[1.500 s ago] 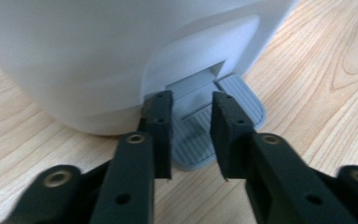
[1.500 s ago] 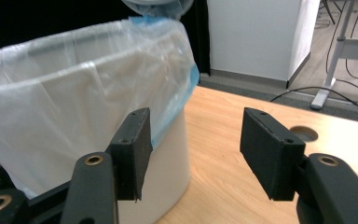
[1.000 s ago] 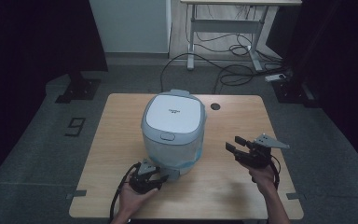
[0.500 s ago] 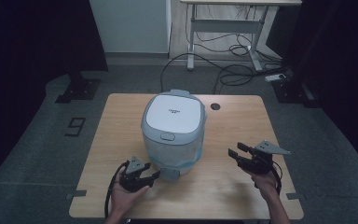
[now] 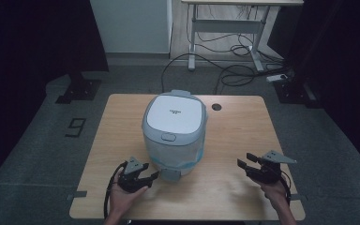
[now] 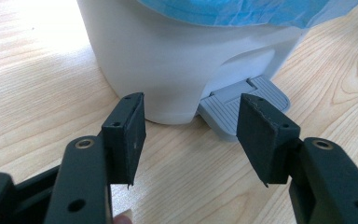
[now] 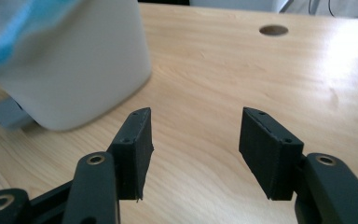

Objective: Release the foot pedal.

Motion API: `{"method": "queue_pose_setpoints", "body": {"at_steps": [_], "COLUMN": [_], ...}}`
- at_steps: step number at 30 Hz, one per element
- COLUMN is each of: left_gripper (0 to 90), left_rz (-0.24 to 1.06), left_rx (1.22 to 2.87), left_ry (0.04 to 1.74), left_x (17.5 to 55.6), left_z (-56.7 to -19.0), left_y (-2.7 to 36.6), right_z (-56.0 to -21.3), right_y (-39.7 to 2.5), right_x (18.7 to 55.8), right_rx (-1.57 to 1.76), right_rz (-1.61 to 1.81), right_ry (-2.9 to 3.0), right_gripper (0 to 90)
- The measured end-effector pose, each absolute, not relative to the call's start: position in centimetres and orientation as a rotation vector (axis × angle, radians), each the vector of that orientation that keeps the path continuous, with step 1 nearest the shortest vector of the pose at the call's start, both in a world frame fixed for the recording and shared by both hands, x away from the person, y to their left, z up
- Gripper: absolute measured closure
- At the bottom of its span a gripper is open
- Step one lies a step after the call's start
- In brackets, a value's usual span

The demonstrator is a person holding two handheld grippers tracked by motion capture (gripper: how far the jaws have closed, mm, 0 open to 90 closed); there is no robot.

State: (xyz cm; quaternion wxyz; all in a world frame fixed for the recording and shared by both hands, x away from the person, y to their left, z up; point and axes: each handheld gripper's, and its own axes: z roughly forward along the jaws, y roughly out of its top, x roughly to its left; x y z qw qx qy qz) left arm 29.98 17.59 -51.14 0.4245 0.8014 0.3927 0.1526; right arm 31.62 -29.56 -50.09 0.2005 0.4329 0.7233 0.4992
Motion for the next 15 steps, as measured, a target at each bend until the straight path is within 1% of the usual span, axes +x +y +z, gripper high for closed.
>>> {"method": "queue_pose_setpoints", "body": {"at_steps": [10, 15], "left_gripper": [42.0, 42.0], "left_rz": [0.38, 0.377], "left_rx": [2.011, 2.015], "left_ry": [0.99, 0.994], "left_x": [30.0, 30.1], "left_z": [-51.3, -51.4], "left_y": [18.1, 18.3], "right_z": [-52.4, -52.9], "right_y": [-30.4, -30.5], "right_x": [31.6, 31.9], "right_rx": [1.275, 1.297], "right_rz": [1.308, 1.294], "right_ry": [2.059, 2.061], "right_gripper": [43.9, 43.9]}}
